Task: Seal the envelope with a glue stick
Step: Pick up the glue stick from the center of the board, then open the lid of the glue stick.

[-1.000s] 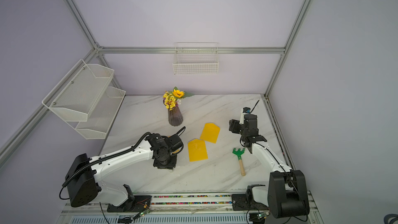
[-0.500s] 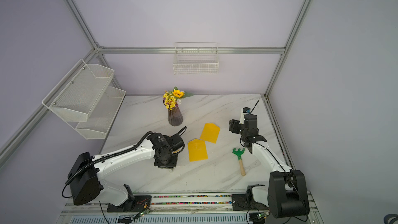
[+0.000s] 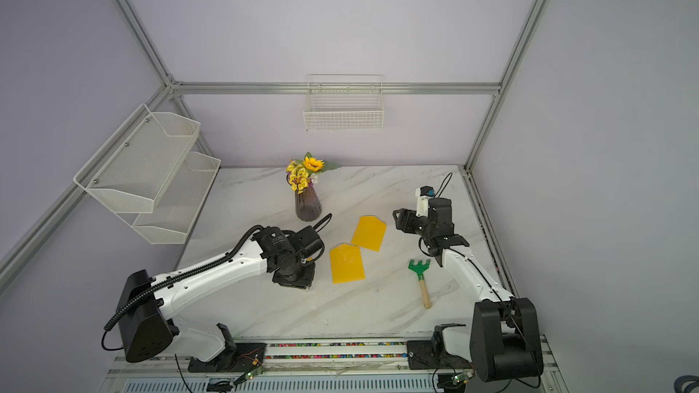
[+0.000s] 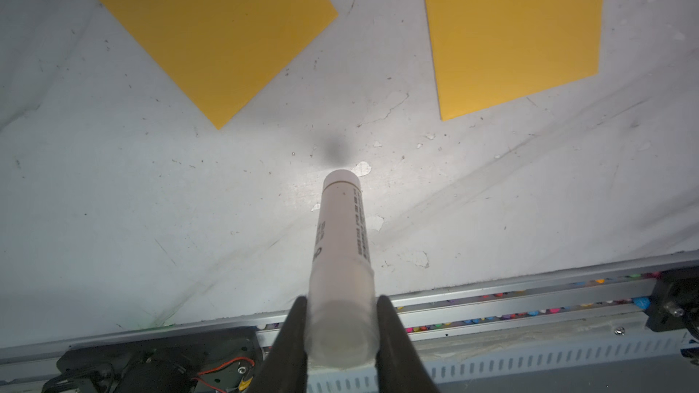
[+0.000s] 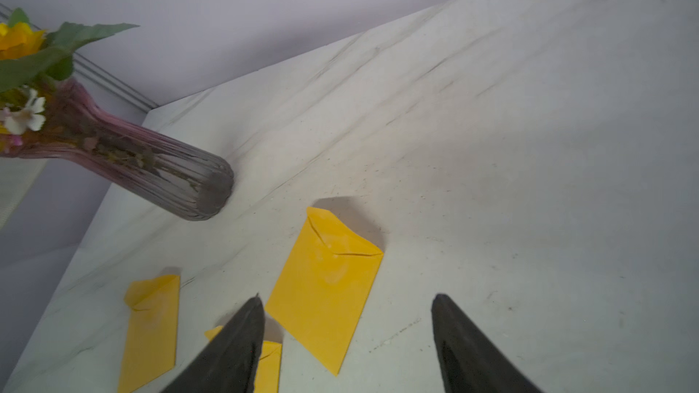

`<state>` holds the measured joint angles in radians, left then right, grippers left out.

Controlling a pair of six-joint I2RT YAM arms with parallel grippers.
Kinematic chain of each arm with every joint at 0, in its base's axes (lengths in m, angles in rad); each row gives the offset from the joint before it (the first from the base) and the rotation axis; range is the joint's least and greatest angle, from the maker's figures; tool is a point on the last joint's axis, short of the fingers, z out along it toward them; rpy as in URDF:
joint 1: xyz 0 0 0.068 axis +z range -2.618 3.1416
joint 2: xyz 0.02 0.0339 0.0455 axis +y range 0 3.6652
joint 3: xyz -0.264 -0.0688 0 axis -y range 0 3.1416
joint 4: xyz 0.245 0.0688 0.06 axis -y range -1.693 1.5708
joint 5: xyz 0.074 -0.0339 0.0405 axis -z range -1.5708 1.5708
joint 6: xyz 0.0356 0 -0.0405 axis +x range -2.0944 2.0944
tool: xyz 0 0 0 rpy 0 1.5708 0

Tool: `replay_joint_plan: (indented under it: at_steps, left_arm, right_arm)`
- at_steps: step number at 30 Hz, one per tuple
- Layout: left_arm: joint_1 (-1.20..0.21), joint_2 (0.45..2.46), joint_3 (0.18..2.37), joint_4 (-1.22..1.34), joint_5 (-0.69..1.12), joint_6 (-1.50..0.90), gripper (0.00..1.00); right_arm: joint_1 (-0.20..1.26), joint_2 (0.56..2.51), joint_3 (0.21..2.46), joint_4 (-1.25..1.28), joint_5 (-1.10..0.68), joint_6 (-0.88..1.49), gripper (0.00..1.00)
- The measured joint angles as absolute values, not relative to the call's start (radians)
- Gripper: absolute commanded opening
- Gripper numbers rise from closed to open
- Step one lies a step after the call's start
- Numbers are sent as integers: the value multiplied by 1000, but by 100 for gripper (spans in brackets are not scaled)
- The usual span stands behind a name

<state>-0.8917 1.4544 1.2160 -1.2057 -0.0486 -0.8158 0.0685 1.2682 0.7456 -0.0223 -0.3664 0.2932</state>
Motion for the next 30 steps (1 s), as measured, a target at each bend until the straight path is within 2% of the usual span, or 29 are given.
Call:
replay_joint_plan:
  at_steps: [3,7,10,13,20,30]
  left_arm:
    - [-892,1435,1240,-1203,-37,-780,15]
    - [-892,1393,1289,-1205,-16,-728,14]
    - [-892,1371,1332,-1206,2,-693,5]
    - [-891,1364,1364,-1206,41,-669,5]
    - [-888,1361,1390,-1213,133,-636,4]
    - [-861,1307,1428,-1230,193,-634,1]
  right_arm:
    - [108,1273,746,6,-481,322,70]
    - [242,1236,737,54,-552,326,70]
    - [356,1169,709,121,-583,308,71]
    - [422,1144,700,171,-614,279,66]
    - [579,1119,622,247,-666,134,65]
    - [720,1082,610,245,-718,-68,65]
